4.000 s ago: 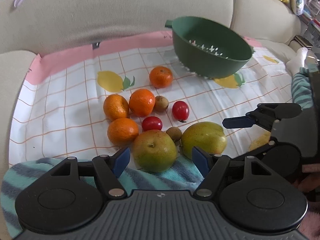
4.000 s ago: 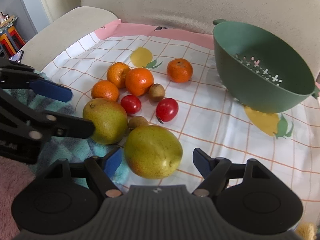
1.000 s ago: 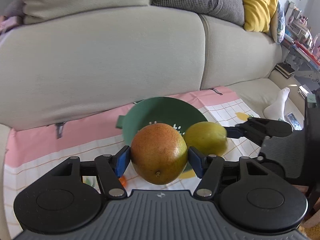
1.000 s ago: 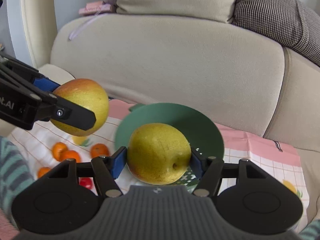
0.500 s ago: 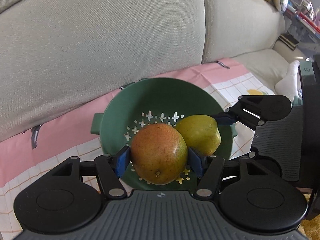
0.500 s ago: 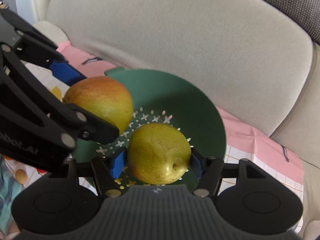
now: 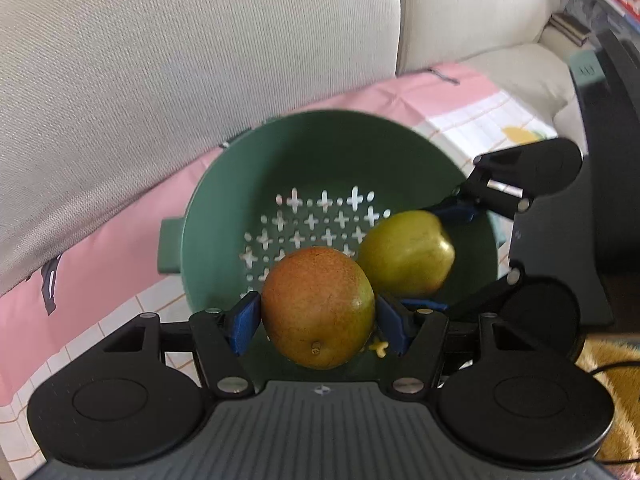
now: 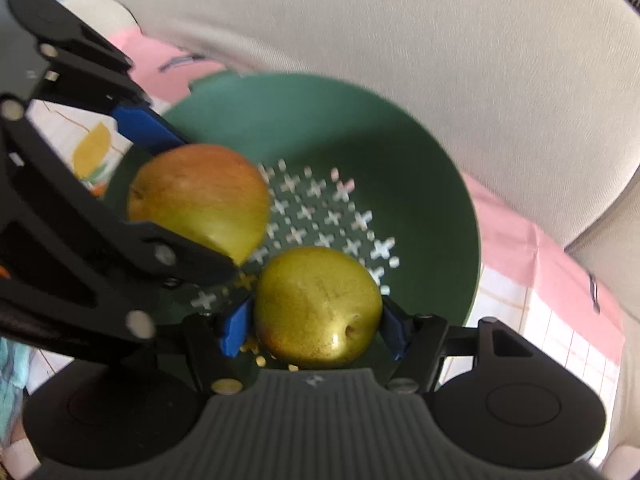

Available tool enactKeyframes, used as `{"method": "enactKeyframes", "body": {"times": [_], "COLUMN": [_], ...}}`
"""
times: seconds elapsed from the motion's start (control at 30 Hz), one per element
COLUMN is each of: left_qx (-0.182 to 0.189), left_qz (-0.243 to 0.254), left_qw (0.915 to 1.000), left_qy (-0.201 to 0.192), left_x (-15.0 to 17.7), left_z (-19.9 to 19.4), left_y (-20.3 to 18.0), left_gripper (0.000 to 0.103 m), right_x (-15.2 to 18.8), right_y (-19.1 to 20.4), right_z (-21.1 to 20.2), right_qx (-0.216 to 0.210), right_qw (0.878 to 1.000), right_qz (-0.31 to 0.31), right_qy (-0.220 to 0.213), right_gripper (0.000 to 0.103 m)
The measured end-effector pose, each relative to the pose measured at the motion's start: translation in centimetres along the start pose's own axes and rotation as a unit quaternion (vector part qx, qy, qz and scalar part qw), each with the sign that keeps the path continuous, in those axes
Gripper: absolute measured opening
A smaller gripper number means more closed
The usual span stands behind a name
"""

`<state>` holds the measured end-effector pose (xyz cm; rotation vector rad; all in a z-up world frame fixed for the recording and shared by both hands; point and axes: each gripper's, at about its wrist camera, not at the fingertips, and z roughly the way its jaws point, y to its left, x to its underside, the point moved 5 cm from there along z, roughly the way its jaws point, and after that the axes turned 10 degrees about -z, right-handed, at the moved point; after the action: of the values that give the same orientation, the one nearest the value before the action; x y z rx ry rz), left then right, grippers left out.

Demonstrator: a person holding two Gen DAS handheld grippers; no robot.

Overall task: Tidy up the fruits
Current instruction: 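Carry both pears over the green colander and lower them inside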

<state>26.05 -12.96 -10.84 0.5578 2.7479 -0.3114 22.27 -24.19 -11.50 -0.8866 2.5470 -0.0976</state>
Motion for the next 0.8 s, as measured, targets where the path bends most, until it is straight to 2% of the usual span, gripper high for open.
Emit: {"method": "enactKeyframes", "body": {"times": [0.5, 0.8], "left_qx": [-0.01, 0.001], "left_qz": [-0.022, -0.053], "left_qw": [0.9992, 0.9984], "left_qy": [0.032, 0.023], "left_x": [0.1, 0.0], "left_z": [1.0, 0.6], "left_y": [0.5, 0.6], "left_gripper": [0.072, 0.075], "right_x": [-0.1, 0.0], "right_y": [-0.6, -1.0], "right_z": [2.0, 1.6], "right_qx": [-0.003, 0.008], "right_qw": [0.997, 0.996], "right_qz": [-0.051, -0.059], "right_qy": [0.053, 0.063], "right_gripper": [0.064, 0.066]}}
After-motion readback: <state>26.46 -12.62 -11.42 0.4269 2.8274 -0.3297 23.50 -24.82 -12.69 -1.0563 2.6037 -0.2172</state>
